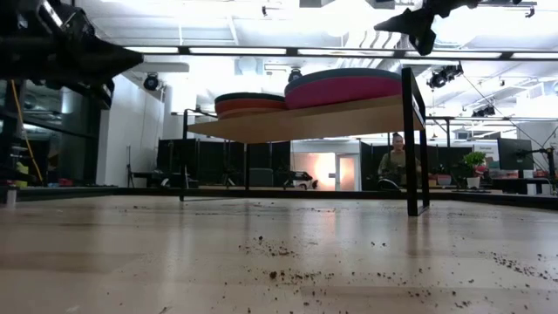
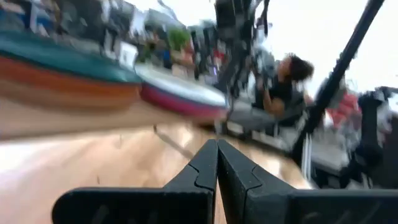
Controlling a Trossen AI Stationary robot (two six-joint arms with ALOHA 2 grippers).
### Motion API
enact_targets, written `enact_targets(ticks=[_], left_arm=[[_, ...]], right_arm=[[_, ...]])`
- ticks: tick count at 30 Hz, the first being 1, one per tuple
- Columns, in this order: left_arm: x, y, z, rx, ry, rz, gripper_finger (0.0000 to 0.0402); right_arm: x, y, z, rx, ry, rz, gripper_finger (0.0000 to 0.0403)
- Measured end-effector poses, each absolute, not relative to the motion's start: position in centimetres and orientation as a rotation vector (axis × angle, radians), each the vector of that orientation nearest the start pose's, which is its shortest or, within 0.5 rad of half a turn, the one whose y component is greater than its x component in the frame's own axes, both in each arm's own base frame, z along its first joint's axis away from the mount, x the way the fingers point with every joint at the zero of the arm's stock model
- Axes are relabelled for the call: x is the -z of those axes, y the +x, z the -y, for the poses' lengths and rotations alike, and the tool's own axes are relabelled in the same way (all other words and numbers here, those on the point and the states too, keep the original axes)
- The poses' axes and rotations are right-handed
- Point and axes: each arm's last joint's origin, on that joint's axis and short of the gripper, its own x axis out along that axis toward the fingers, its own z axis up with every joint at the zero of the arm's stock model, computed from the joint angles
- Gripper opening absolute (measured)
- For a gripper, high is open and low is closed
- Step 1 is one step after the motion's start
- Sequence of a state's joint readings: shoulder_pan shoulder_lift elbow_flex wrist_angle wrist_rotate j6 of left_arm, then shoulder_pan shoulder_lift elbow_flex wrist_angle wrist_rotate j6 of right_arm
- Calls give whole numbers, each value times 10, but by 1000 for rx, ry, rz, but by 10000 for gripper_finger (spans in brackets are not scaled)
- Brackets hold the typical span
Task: Place and stack plates onto a shelf
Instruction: Return to Home Position
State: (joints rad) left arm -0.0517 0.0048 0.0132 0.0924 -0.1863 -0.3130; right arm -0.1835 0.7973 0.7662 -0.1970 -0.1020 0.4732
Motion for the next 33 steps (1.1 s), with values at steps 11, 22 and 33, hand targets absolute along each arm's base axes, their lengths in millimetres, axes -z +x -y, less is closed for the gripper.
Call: enact_targets(ticks=[11, 22, 33], left_arm=[[-168, 97, 5, 53, -279, 12, 0], [-168, 97, 4, 25, -339, 16, 0], [-168, 97, 4, 25, -339, 15, 0]], right_arm=[[-324, 172, 29, 133, 501, -203, 190], [-312, 152, 22, 120, 516, -346, 105], [-265, 109, 8, 31, 538, -137, 3]])
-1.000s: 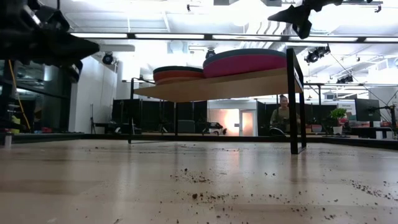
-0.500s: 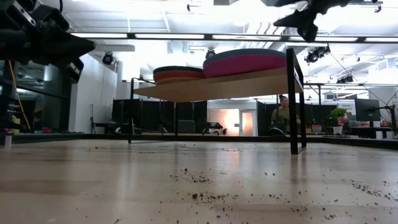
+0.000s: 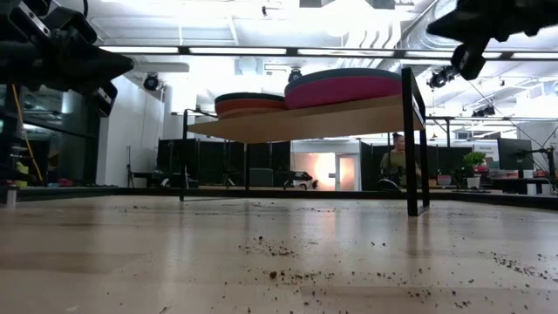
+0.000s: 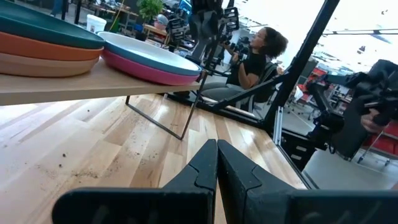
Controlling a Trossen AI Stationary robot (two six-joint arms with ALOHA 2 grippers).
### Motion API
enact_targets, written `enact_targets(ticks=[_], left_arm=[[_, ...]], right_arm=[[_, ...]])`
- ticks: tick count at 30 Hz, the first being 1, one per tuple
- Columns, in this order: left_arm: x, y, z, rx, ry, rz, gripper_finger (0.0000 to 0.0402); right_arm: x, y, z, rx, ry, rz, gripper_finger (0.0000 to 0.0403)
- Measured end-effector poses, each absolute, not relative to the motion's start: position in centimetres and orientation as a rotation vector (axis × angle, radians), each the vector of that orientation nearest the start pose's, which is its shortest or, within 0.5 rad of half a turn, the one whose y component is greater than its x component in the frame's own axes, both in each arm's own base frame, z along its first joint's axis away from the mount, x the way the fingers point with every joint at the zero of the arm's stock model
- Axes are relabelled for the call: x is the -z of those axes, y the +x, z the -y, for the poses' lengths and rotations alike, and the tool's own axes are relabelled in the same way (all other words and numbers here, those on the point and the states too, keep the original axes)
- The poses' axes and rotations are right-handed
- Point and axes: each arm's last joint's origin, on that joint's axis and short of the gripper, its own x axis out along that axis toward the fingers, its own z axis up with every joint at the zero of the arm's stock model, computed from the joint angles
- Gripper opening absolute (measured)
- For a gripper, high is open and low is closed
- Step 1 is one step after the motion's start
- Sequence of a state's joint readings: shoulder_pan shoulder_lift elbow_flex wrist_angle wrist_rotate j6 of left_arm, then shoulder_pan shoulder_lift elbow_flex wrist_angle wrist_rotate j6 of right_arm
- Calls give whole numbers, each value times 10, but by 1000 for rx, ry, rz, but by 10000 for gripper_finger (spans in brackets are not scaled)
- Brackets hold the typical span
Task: Place and stack plates onto a shelf
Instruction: Return to Home Position
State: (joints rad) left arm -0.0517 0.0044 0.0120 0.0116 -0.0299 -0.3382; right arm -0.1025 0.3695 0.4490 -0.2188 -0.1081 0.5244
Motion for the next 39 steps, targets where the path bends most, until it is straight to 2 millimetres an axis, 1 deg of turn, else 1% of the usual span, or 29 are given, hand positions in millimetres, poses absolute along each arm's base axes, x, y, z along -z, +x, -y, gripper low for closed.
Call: enact_targets(ticks=[3, 5, 9, 14, 19, 24, 31, 33, 39], left_arm=[[-168, 97, 4, 25, -339, 15, 0], [-168, 97, 4, 25, -339, 15, 0], [-168, 97, 4, 25, -339, 15, 0], [-168, 97, 4, 25, -339, 15, 0], [-169, 97, 4, 24, -339, 16, 0], [-169, 97, 4, 24, -339, 15, 0], [-169, 97, 4, 24, -339, 14, 0], [-169, 97, 4, 24, -339, 14, 0], [-169, 97, 4, 24, -339, 15, 0]], right_arm=[[-253, 105, 5, -11, 520, 0, 3], [-243, 104, 3, -25, 496, 42, 1], [-226, 102, 0, -59, 492, 63, 0], [-216, 95, -2, -102, 443, 108, 0], [-205, 89, -2, -106, 401, 153, 0], [-193, 93, -2, -96, 369, 135, 0], [-178, 96, -2, -89, 246, 114, 0], [-175, 97, -2, -88, 227, 89, 0], [-175, 97, -3, -102, 201, 86, 0]])
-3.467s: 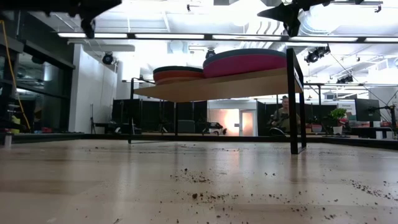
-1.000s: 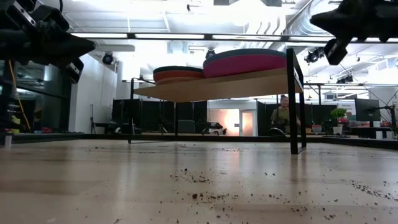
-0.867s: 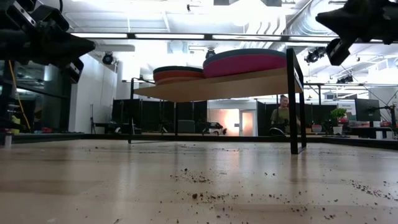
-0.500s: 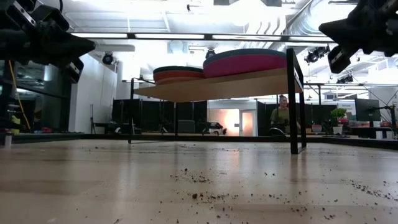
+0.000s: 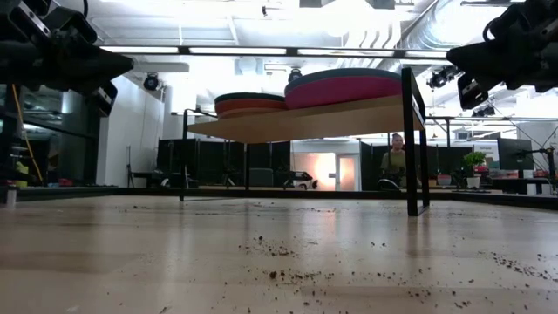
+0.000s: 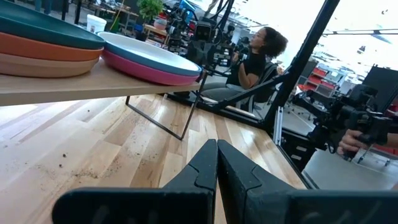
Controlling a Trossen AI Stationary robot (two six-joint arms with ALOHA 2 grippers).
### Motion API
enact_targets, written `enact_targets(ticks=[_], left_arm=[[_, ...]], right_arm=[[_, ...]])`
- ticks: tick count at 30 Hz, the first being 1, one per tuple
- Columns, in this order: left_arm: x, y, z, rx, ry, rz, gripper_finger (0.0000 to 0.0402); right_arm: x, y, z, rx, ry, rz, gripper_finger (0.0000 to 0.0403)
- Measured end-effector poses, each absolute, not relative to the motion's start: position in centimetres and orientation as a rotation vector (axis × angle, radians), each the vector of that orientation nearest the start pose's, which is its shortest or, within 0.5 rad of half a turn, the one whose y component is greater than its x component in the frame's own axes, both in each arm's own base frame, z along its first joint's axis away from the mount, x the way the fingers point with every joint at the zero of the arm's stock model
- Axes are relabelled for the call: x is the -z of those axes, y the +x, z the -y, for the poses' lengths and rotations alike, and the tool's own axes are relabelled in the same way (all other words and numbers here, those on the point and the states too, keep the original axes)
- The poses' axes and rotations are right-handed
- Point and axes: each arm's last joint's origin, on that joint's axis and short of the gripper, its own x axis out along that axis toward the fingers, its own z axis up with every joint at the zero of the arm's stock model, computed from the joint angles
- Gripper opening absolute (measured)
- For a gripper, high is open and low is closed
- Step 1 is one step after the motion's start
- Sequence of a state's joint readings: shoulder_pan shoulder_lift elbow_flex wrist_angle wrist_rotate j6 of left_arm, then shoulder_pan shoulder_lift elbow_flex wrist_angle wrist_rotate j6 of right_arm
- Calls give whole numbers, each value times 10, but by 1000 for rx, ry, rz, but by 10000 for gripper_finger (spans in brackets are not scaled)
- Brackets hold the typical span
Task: Place and stack plates onto a shelf
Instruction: Return to Home Position
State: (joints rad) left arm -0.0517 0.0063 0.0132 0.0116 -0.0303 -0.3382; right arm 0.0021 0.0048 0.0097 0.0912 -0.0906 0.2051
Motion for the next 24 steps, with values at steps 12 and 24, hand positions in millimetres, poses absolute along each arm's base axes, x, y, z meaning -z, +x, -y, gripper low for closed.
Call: enact_targets(ticks=[12, 24], left_arm=[[-169, 97, 4, 24, -339, 15, 0], [-169, 97, 4, 25, -339, 15, 0]], right_arm=[[-170, 97, -3, -87, 286, 27, 0], [-169, 97, -2, -85, 287, 18, 0]])
